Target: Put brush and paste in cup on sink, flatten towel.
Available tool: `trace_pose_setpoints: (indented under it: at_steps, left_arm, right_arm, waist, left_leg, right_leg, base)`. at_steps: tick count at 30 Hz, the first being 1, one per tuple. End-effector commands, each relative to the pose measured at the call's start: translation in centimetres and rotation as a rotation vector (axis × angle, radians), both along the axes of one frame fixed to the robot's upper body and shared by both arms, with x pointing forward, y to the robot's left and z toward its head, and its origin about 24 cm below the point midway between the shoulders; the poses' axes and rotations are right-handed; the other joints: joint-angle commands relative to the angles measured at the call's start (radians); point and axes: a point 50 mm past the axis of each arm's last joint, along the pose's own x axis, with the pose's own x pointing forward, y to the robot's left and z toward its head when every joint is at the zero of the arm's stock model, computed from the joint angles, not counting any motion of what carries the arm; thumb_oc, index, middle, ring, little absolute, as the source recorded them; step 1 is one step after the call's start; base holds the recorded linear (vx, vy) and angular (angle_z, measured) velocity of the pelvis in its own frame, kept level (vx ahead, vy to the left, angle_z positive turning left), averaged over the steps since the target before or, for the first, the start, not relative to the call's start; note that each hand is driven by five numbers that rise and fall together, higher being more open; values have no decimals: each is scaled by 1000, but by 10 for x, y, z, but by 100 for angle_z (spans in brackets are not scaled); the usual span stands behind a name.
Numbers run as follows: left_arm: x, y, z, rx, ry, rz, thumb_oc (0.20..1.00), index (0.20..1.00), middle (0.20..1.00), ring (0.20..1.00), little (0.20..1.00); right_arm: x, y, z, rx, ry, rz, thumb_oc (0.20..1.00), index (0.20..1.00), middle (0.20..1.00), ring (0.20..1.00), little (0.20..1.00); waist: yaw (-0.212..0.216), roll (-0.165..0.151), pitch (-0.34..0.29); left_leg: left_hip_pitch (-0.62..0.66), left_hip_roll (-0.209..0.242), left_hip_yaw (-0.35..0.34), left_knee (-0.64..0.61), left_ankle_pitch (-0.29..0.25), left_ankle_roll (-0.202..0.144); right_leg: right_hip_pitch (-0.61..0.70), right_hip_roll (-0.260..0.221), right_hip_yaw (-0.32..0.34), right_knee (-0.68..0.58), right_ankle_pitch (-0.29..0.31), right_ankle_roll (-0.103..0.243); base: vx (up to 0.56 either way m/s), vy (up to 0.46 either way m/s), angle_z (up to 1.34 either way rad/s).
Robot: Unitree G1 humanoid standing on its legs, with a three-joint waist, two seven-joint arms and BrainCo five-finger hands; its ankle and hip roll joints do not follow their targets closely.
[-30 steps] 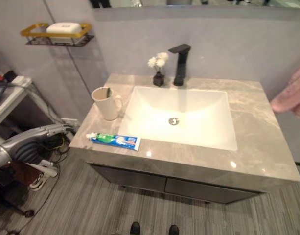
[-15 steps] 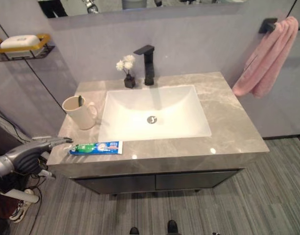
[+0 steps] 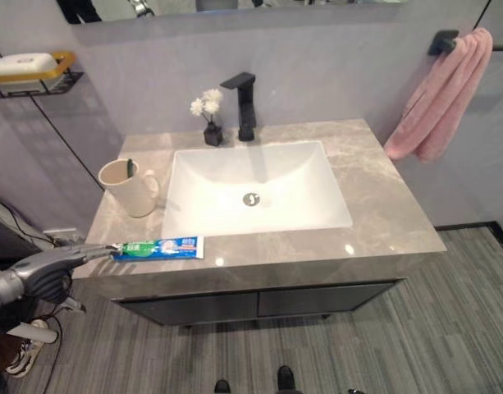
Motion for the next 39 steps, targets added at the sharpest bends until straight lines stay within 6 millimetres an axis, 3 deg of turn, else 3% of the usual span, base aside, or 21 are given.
trace_pose_setpoints:
  at_steps: [1,6,16,30,33,39]
  left_arm:
    - [14,4,27,54,-126,-11,1000,1000,1000,1000,1000]
    - [21,0,29,63,-166,-36,1000,1000,1000,1000,1000]
    - [26,2,39,103,-239,-38,1000,1000,1000,1000,1000]
    - [18,-23,96,31,-453,-133,1000,1000,1000,1000,1000]
    - [21,-22,97,26,-456,-131,1000,1000,1000,1000,1000]
    - [29,-15,78,35,-372,-98,1000,1000,1000,1000,1000]
  right_arm:
    - [3,-20,8,-50,-20,-85,1000,1000,1000,1000,1000]
    - [15,-25,13,-69,-66,-55,1000,1000,1000,1000,1000]
    - [13,-17,10,-54,-50,1,1000,1000,1000,1000,1000]
    - [-4,-19,7,-54,27,-5,1000,1000,1000,1000,1000]
    - [-4,-18,6,-52,36,10,1000,1000,1000,1000,1000]
    - [5,-22,11,-66,1,38,1000,1000,1000,1000,1000]
  waist:
    - [-25,7,16]
    - [-22,2,15]
    - [-20,-5,5]
    - [-10,1,-3]
    - [-15,1,-4]
    - [-24,2,0]
  left_leg:
    - [-8,-28,24,18,-119,59]
    - [-22,-31,25,18,-117,62]
    - [-28,-26,36,18,-120,61]
    - [-13,-20,40,18,-122,53]
    - [-12,-20,36,18,-122,52]
    - [-19,-23,36,18,-118,52]
  right_leg:
    - [30,-70,-47,-1,9,96]
    - [13,-72,-45,-1,21,100]
    - [0,-69,-45,-1,18,98]
    - [12,-67,-47,-1,0,94]
    - [14,-67,-51,-1,-3,93]
    - [7,-69,-51,-1,0,94]
  base:
    - [14,63,3]
    - [3,21,1]
    - [7,-4,-2]
    - [0,0,0]
    - [0,0,0]
    - [0,0,0]
